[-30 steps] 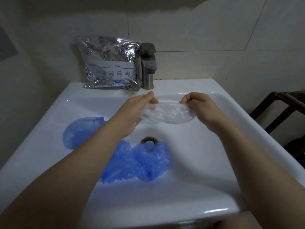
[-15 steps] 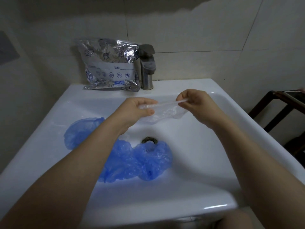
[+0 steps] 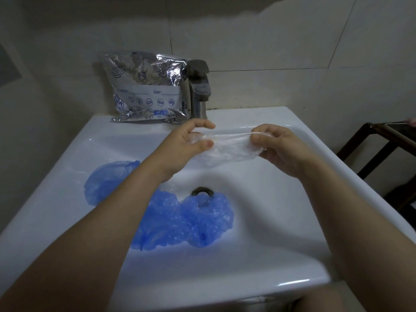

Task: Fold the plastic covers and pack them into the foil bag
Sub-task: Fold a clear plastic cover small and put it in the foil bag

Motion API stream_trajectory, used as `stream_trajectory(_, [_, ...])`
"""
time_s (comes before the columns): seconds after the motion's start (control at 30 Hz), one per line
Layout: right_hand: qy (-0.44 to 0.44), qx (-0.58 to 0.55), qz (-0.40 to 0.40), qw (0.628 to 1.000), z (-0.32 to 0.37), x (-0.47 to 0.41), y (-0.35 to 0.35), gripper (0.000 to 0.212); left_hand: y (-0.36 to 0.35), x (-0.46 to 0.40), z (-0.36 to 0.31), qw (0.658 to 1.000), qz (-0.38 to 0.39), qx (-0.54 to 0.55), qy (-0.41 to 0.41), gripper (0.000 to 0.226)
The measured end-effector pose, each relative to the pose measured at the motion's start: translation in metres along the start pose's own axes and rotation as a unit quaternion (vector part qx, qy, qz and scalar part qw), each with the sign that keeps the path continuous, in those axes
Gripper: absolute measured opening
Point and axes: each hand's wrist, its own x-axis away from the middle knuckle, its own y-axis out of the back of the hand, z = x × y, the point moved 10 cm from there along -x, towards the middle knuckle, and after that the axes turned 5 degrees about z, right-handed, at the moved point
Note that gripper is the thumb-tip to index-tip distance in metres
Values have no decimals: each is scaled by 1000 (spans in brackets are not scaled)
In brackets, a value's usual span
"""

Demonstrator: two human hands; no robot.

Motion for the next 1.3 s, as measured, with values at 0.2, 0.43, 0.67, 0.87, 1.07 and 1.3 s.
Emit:
stream_trajectory(0.2, [17,-144,-11,989,-2,-4,-1,12,-13,4,-12,998,46,5,-36,30])
stream_trajectory(0.43, [37,-73,-61,995,-2,-6,-13,37,-3,1,1,1000,3,-3,-1,29])
stream_trajectory(0.67, [5,141,-44,989,-4,-4,-26,14,5,-1,6,998,-45,-52,11,34])
stream_trajectory(0.87, [41,293,-93,951,13,0,-19,19,1,-1,14,995,-72,57,46,15])
stream_trajectory(1.07, [63,480,-103,869,27,1,-21,6,-5,-3,9,999,-44,1,21,27])
stream_trajectory(1.3, [41,462,-66,883,21,-1,-19,13,3,-2,0,975,-48,-219,9,9])
